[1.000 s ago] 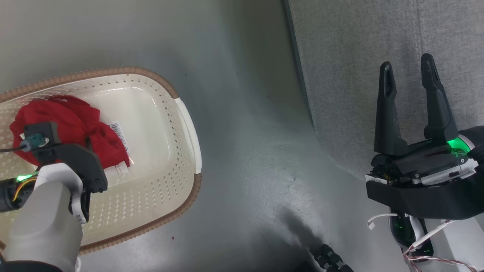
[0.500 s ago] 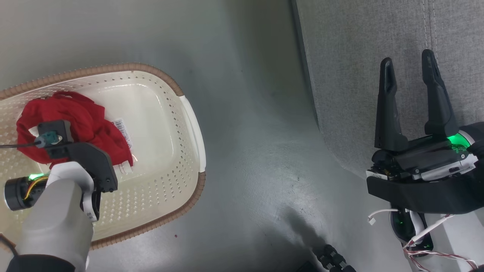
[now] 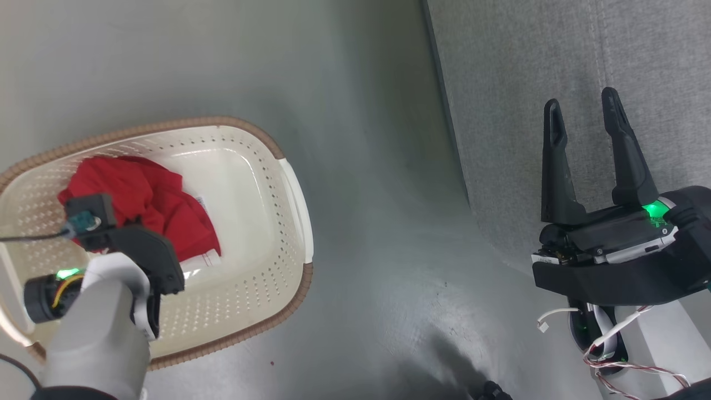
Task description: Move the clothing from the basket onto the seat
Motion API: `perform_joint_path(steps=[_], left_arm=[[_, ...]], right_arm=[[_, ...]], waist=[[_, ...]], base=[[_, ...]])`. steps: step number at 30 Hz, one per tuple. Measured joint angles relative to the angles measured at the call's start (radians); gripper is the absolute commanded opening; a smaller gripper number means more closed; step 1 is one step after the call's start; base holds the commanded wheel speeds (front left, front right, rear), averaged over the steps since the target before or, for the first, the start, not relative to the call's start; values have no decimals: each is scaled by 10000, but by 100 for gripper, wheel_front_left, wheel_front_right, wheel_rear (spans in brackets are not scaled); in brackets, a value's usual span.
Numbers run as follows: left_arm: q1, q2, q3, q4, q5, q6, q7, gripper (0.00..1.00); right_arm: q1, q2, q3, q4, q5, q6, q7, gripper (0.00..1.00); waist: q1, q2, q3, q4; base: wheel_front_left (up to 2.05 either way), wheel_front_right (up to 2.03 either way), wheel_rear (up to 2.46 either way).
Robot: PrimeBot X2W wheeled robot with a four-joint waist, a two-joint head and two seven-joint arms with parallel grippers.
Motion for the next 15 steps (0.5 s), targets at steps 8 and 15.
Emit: perform_joint_path(steps=[8,15], left_arm=[[738,-520,-46,10,-35,-441,-859,0],[1208,-953,-247,-52,-33,-823,-1542,0]], right_arm=[[6,-161,-33,832,-31,176,0,100],[85,-343,-61,1384,-100,316,0,100]], waist=[[0,-1,-938,295],[0,-1,-1866,614]], base=[[0,0,0],[0,0,0]])
